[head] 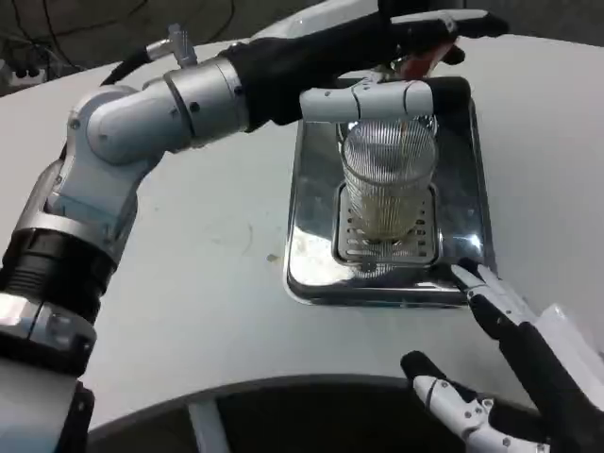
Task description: Grasp the cup under the faucet to collect the drink, then remove the cup.
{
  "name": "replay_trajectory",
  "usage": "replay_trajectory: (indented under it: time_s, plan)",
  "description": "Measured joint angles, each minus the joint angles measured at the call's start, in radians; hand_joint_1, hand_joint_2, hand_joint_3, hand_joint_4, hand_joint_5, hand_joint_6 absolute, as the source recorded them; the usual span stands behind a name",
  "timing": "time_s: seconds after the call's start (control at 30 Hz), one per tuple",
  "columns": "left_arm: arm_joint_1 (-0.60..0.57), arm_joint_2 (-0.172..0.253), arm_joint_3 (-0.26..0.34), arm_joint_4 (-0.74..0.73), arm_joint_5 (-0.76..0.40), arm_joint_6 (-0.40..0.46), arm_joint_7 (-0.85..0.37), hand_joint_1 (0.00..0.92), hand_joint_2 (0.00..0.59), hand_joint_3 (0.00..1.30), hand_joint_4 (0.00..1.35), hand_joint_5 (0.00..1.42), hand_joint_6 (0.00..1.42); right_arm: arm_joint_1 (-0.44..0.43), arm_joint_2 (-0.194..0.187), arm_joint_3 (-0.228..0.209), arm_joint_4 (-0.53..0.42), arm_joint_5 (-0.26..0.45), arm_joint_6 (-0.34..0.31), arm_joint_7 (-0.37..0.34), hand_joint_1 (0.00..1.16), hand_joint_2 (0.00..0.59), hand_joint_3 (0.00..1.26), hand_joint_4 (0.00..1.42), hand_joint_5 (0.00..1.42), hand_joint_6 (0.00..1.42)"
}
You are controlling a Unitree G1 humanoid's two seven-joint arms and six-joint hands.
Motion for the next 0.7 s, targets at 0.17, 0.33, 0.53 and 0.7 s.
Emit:
replay_trajectory:
  time_s: [0.17, 0.33, 0.53, 0.7]
  plan:
    - [0.000, 0.001, -0.008, 0.001, 0.001, -0.009, 0.003, 0.000, 0.113, 0.11, 0.03, 0.12, 0.11, -0.053, 0.020, -0.027, 0.045, 0.102, 0.023, -0.043, 0.57, 0.288, 0.00, 0.00, 0.00, 0.00]
    - [0.000, 0.004, -0.013, 0.000, 0.001, -0.014, 0.010, 0.000, 0.118, 0.11, 0.03, 0.12, 0.11, -0.133, 0.021, -0.043, 0.098, 0.177, 0.022, -0.099, 0.65, 0.255, 0.00, 0.00, 0.01, 0.02]
    - [0.000, 0.010, -0.015, -0.001, 0.001, -0.018, 0.012, 0.000, 0.117, 0.11, 0.03, 0.12, 0.11, -0.234, 0.000, -0.058, 0.201, 0.243, 0.018, -0.161, 0.69, 0.231, 0.00, 0.00, 0.02, 0.02]
    - [0.000, 0.015, -0.016, -0.001, 0.001, -0.025, 0.012, 0.000, 0.116, 0.11, 0.03, 0.12, 0.11, -0.307, -0.028, -0.063, 0.275, 0.282, 0.014, -0.192, 0.73, 0.220, 0.00, 0.00, 0.02, 0.02]
